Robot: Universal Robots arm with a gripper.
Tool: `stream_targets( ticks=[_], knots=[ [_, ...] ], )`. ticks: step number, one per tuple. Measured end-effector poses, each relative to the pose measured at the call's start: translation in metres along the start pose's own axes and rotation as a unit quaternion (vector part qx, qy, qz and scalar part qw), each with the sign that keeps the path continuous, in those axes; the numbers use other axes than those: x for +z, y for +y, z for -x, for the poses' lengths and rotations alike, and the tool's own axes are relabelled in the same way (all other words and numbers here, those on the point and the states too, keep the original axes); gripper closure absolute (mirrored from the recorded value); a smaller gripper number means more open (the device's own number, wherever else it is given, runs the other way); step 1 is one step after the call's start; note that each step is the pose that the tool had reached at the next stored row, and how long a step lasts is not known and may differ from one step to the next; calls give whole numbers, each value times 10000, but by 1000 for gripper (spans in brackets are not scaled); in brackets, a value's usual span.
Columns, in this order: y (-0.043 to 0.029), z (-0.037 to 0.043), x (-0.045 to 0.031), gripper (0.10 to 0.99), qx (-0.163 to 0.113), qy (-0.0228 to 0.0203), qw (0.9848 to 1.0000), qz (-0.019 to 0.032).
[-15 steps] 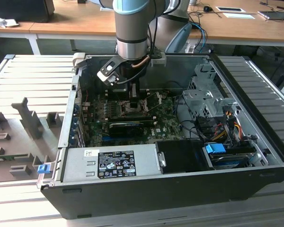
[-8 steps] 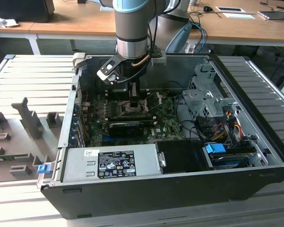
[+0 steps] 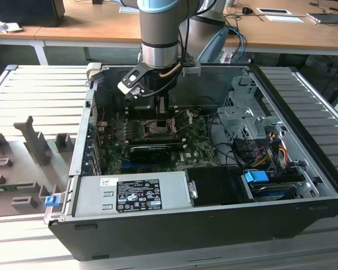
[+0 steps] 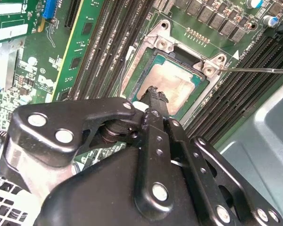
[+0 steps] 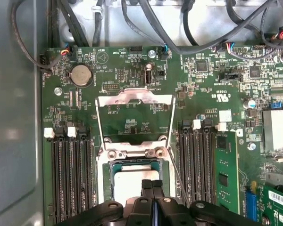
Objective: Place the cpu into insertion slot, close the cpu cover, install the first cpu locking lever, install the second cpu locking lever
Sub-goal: 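Close the cpu cover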
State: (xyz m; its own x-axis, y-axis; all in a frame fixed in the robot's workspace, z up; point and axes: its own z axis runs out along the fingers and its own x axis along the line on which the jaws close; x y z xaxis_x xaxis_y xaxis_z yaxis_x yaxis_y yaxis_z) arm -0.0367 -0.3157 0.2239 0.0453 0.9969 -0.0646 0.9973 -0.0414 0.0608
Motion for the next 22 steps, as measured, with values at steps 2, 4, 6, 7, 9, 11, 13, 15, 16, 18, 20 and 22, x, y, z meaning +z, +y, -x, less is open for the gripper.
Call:
stream_targets(
  ticks=[2,4,6,7,9,11,13,15,16,18,20,22],
  knots=[
    [31,1,-1,980,1,6,10000,-6],
    [33,3,-37,980,0,6,10000,-6],
    [36,6,-84,980,0,6,10000,-5],
    [36,6,-88,980,0,6,10000,-6],
    [37,7,-102,980,0,6,10000,-5],
    [38,8,-115,980,0,7,10000,-5],
    [39,9,-124,980,0,6,10000,-6],
    [39,9,-134,980,0,6,10000,-5],
    [40,9,-138,980,0,7,10000,-5],
    [40,10,-146,980,0,7,10000,-5],
    [40,11,-154,980,0,6,10000,-6],
    [41,11,-162,980,0,7,10000,-6]
  ],
)
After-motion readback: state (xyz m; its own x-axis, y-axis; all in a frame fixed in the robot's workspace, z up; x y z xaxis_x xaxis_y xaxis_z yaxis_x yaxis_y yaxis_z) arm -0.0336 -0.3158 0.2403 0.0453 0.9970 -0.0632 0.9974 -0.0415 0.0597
